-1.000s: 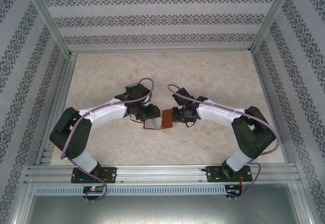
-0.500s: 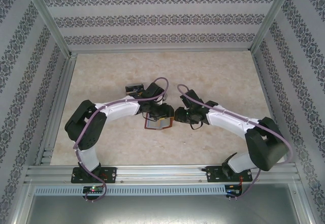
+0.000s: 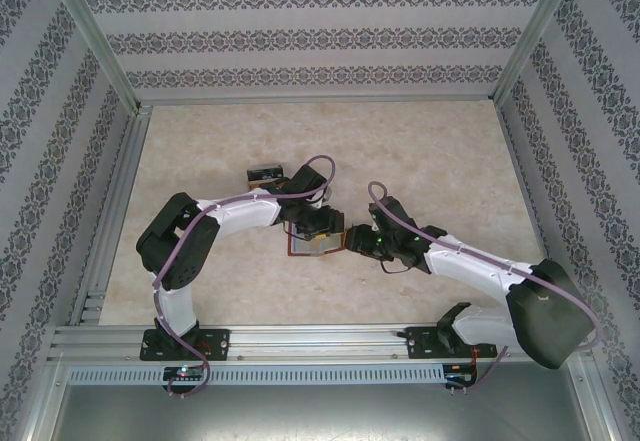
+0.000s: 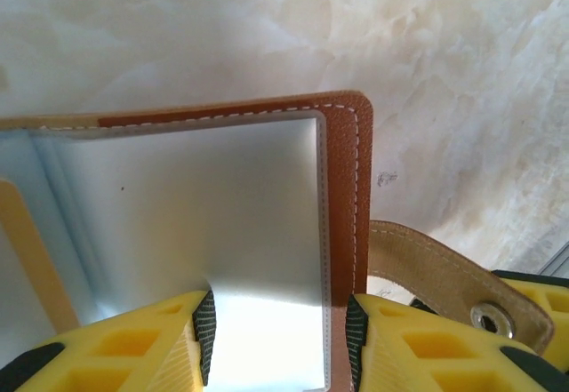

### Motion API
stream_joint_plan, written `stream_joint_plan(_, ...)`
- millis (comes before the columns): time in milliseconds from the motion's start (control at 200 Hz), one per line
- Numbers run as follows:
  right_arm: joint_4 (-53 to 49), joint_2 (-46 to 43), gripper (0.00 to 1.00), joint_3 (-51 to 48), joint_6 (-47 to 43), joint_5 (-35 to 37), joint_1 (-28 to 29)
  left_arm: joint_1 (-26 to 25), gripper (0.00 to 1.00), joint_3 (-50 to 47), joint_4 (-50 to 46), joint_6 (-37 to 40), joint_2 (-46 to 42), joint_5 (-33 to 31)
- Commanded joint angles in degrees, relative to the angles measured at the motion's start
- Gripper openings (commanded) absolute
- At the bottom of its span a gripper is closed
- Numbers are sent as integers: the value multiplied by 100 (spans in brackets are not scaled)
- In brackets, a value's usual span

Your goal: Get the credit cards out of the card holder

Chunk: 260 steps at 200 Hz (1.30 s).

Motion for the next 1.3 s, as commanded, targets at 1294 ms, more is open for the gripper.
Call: stream_joint_plan(1294, -2321, 203, 49, 2190, -928, 1230, 572, 231, 25, -1162, -732, 209, -1422, -1434)
